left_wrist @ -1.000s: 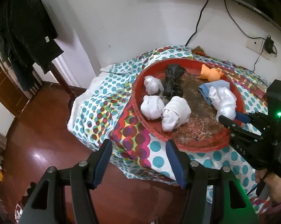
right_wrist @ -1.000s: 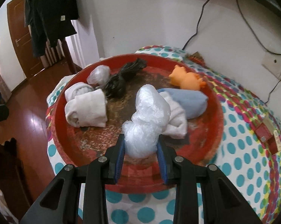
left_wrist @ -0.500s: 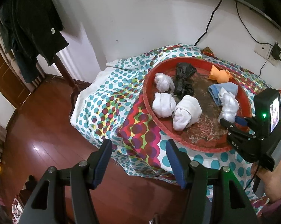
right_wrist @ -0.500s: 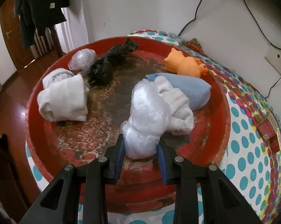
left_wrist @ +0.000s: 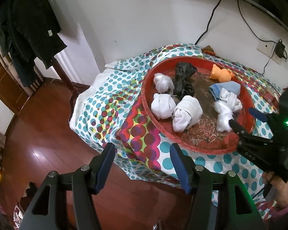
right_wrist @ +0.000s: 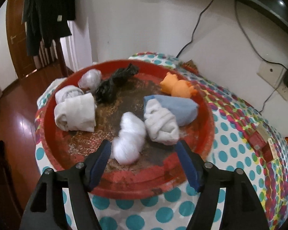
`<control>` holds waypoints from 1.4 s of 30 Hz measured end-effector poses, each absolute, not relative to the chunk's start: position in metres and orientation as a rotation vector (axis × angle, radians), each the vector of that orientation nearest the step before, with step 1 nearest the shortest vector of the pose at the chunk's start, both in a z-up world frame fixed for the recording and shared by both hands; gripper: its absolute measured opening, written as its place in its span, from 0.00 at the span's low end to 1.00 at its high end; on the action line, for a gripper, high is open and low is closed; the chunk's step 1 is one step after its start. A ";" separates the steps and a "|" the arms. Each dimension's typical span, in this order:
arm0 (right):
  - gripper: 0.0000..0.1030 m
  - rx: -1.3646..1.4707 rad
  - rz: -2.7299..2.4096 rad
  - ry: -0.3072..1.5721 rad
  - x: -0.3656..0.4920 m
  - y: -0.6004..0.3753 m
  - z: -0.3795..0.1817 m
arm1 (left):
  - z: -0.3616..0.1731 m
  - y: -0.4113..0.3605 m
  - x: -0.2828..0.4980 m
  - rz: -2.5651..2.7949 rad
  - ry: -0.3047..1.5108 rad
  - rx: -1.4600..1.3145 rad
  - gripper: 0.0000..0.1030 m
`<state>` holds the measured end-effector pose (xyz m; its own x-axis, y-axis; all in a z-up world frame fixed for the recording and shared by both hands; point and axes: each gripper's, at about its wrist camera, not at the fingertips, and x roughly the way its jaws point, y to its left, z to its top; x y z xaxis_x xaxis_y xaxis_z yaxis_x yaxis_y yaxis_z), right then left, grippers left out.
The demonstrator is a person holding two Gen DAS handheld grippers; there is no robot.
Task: Organize objects
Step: 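Move the right gripper away from the tray to the cream box, then grasp the cream QR-code box with the right gripper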
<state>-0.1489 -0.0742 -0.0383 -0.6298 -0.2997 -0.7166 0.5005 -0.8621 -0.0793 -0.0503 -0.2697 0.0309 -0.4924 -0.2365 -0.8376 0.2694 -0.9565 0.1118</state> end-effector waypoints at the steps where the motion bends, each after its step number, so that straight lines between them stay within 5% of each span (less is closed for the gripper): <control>1: 0.68 1.004 -2.468 0.365 -0.147 -0.069 -0.036 | 0.031 -0.268 -0.051 -2.487 0.043 1.389 0.59; 28: 0.70 1.289 -2.820 -0.007 -0.191 0.188 -0.068 | 0.004 -0.209 -0.070 -2.540 -0.118 1.516 0.59; 42: 0.72 1.348 -2.807 0.068 -0.276 0.209 -0.085 | -0.022 -0.158 -0.080 -2.603 -0.239 1.628 0.59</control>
